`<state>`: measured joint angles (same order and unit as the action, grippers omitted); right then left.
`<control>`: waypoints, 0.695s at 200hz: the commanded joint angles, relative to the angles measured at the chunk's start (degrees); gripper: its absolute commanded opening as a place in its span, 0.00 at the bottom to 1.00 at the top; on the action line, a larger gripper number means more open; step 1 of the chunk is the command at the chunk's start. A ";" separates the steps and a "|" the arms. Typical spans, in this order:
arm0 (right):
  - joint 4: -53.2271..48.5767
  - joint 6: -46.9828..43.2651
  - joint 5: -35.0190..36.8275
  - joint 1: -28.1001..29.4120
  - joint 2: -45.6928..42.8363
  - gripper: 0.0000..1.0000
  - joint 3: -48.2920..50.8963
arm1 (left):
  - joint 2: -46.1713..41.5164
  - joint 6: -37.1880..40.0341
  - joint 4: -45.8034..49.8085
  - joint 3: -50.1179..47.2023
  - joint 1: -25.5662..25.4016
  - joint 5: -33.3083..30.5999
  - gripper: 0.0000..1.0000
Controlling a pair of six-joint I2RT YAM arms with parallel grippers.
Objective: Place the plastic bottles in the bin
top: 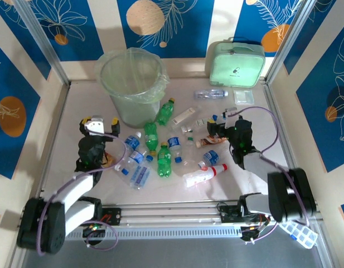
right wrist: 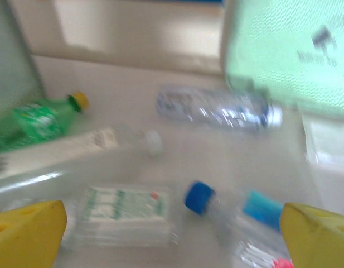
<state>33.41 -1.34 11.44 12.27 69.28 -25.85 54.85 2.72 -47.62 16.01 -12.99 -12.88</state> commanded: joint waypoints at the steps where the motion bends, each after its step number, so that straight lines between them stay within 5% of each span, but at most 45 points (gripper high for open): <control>1: -3.67 -4.02 4.68 7.48 -9.61 0.99 -1.95 | -8.03 2.20 3.71 -0.57 -7.32 -2.98 0.99; 17: -2.75 -1.06 2.36 13.79 -16.71 0.99 -1.11 | -15.32 -1.04 4.25 -1.10 -12.42 -2.41 0.99; 30: -5.43 3.16 7.39 20.63 -21.90 0.99 -1.72 | -22.49 -6.89 9.82 -0.67 -16.01 -2.46 0.99; 63: -32.98 13.95 26.17 38.46 -26.30 0.99 -15.23 | -35.39 -28.25 43.30 8.65 -20.49 -4.65 0.99; 77: -46.32 25.45 17.93 36.67 -26.54 0.99 -20.64 | -34.08 -37.67 61.87 15.02 -20.49 -5.35 0.99; 92: -45.90 34.98 7.16 31.51 -28.91 0.99 -17.42 | -32.79 -45.18 78.89 20.03 -20.40 -8.66 0.99; 101: -43.04 38.17 -3.87 25.98 -30.18 0.99 -14.05 | -33.30 -51.57 84.18 19.76 -20.40 -12.05 0.99; 112: -47.38 44.24 -8.85 21.16 -29.23 0.92 -13.75 | -34.87 -53.45 85.70 18.31 -20.40 -11.31 0.99; 123: -56.01 45.97 -6.36 20.93 -26.77 0.89 -16.28 | -34.89 -56.06 89.82 18.88 -20.40 -11.70 0.99; 139: -69.08 52.10 12.37 26.65 -23.40 0.93 -19.46 | -32.46 -59.62 97.52 21.69 -20.40 -15.05 0.99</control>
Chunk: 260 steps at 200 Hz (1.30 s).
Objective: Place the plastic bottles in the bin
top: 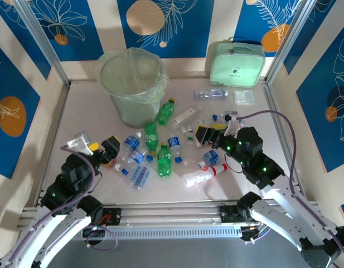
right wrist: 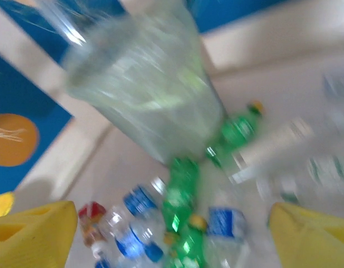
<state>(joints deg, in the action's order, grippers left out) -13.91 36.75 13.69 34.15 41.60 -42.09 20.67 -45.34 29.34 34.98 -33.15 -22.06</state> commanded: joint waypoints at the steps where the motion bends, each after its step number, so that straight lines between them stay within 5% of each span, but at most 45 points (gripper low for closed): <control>1: -22.20 14.47 11.13 5.13 4.45 0.93 -3.29 | 1.95 -11.93 21.14 2.94 -0.25 -6.23 0.99; 18: -23.66 17.30 17.91 8.91 8.13 0.92 -3.14 | 6.76 -19.19 28.20 5.80 0.04 -9.44 0.99; 46: -24.67 19.61 19.27 8.25 19.52 0.95 -7.40 | 19.66 -22.26 29.20 7.70 4.24 -4.18 0.99; 90: -19.02 20.39 13.12 2.14 29.95 0.97 -11.13 | 26.88 -17.76 15.96 4.45 17.40 6.74 0.99; 163: -19.57 33.72 20.92 1.54 27.94 1.00 -11.15 | 40.46 -19.66 11.70 5.08 21.68 7.79 1.00; 260: -16.82 32.78 30.85 6.37 33.59 0.98 -8.75 | 55.27 -23.65 1.97 3.65 22.77 7.96 0.85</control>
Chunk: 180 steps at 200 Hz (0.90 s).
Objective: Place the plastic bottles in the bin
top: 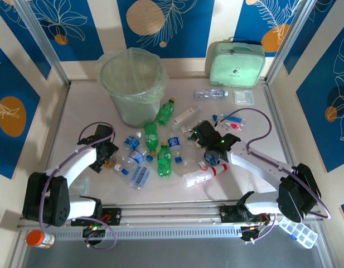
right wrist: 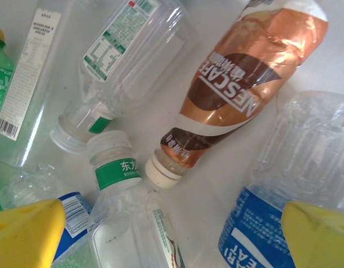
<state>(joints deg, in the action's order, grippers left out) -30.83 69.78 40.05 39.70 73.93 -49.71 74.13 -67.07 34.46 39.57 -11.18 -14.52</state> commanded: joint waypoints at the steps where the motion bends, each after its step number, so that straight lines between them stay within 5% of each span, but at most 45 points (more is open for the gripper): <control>1: 0.04 -0.25 4.50 0.81 1.33 0.98 -1.11 | 1.90 -1.93 -3.24 -0.96 0.76 0.40 0.85; 44: -1.54 0.34 9.87 1.51 0.26 0.90 -1.13 | 4.53 -2.19 -0.93 0.39 1.36 -0.58 0.58; 83: -0.45 0.26 9.79 1.44 -1.08 0.97 -0.31 | 1.04 -1.89 0.25 -0.33 1.34 -0.91 0.50; 99: 0.00 1.03 9.46 1.52 -0.93 0.96 -0.03 | -2.82 -1.91 2.59 -0.68 1.34 -1.80 0.44; 137: 11.21 -12.62 6.81 3.45 -3.44 0.92 3.57 | -16.66 0.11 9.13 -0.78 1.27 -2.52 0.39; 180: 15.69 -20.92 6.76 6.39 -7.16 0.91 5.36 | -35.21 9.87 8.58 -0.12 1.09 2.67 0.30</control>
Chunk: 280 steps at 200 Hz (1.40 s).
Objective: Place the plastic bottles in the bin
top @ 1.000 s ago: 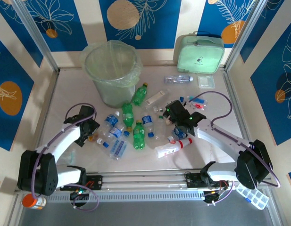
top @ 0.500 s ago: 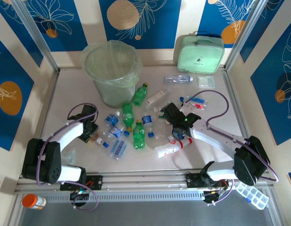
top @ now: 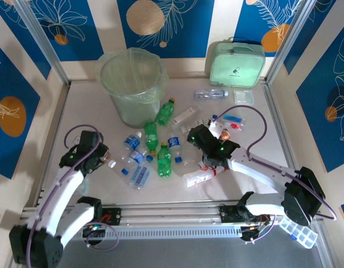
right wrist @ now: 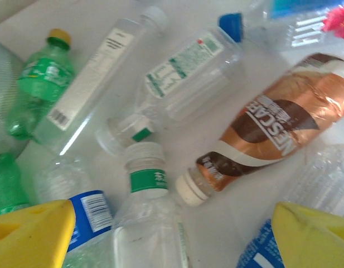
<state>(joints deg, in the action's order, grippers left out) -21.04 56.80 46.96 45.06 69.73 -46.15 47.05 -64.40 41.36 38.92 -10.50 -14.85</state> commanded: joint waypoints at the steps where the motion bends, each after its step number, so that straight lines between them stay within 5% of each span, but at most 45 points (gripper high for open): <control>1: 6.31 -8.28 -0.39 1.11 -3.08 0.91 1.96 | -8.52 7.46 1.60 0.59 0.40 3.08 0.30; 58: 22.93 -20.01 -9.64 2.89 -10.54 0.84 10.38 | -17.69 24.91 -6.04 6.50 0.38 16.88 0.29; 86: 22.75 -21.64 -9.34 3.72 -9.62 0.83 9.91 | -14.49 30.09 -10.26 11.14 0.32 25.32 0.27; 121: 28.41 -24.55 -10.80 5.72 -9.80 0.80 12.02 | -6.28 32.94 -10.52 20.81 0.31 26.66 0.28; 182: 31.33 -25.69 -10.83 6.18 -7.90 0.80 13.00 | 19.83 31.54 -13.11 45.42 0.33 33.71 0.22; 249: 31.70 -25.15 -10.33 6.40 -5.06 0.79 12.17 | 45.32 33.96 -13.35 69.85 -0.97 28.58 0.20; 280: 31.21 -25.46 -9.41 6.85 -2.73 0.79 10.91 | 58.63 35.20 -6.09 85.10 -2.06 28.29 0.19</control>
<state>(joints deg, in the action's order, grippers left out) 9.32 32.32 36.42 51.18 65.63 -33.32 98.52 -31.35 30.76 115.11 -11.46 14.33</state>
